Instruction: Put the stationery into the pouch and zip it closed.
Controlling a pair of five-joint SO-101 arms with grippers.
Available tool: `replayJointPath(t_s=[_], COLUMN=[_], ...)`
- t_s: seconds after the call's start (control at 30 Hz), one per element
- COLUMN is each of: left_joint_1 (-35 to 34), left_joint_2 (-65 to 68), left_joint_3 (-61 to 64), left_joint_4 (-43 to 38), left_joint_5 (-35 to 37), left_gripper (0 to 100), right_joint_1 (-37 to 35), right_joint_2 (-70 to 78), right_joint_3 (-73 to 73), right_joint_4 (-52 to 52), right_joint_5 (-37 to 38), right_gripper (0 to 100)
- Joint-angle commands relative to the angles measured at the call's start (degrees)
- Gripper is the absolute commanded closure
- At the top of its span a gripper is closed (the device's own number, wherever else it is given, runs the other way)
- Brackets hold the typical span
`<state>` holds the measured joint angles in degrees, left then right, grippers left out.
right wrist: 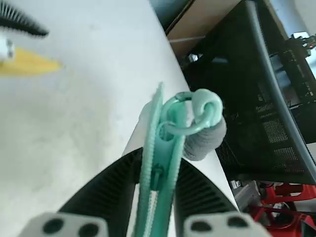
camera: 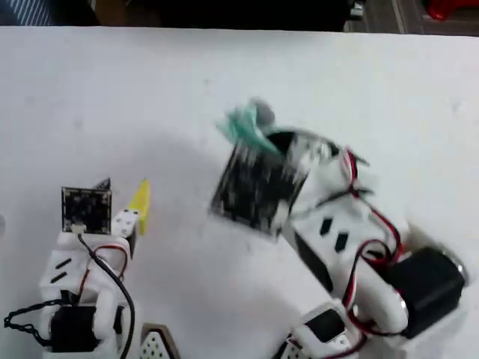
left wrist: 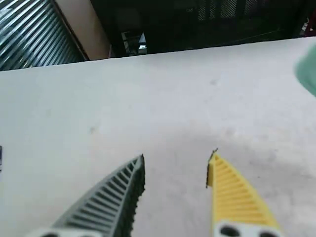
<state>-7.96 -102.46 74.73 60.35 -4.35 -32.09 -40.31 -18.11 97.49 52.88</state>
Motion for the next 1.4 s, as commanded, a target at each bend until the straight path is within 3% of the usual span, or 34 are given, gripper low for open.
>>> replayJointPath(t_s=[0.0, 0.2, 0.47, 0.57, 0.77, 0.97, 1.1, 1.23, 1.37], left_joint_1=[-3.12, -5.14, -4.09, -0.04, 16.04, 24.04, 24.75, 24.75, 23.69], left_joint_2=[0.13, 0.13, 0.13, 0.13, 0.13, 0.13, 0.13, 0.31, 0.31], left_joint_3=[0.53, 3.16, 7.91, 10.81, 13.36, 11.78, 5.89, 1.76, 2.55], left_joint_4=[-3.34, -4.40, -6.59, -9.58, -9.67, -9.76, -10.11, -12.75, -14.51], left_joint_5=[0.97, 1.05, 1.05, 1.05, 0.53, 0.53, 0.53, 0.97, 2.11], left_gripper=[78, 78, 78, 78, 78, 78, 78, 78, 79], right_joint_1=[-0.48, -0.57, -0.40, -1.10, -2.51, -1.10, -1.45, -3.74, -4.79], right_joint_2=[-11.21, -21.23, -27.47, -30.02, -31.78, -31.69, -31.78, -31.34, -24.31], right_joint_3=[14.77, 32.26, 43.96, 46.86, 49.32, 49.49, 49.32, 49.32, 45.45], right_joint_4=[0.92, 0.66, 0.84, 0.75, -1.01, -1.80, -1.89, -2.33, -13.93], right_joint_5=[10.90, 20.84, 24.53, 24.62, 24.26, 24.53, 25.49, 36.31, 37.19], right_gripper=[98.1, 98.1, 98.1, 98.1, 98.1, 98.1, 98.1, 98.1, 98.2])
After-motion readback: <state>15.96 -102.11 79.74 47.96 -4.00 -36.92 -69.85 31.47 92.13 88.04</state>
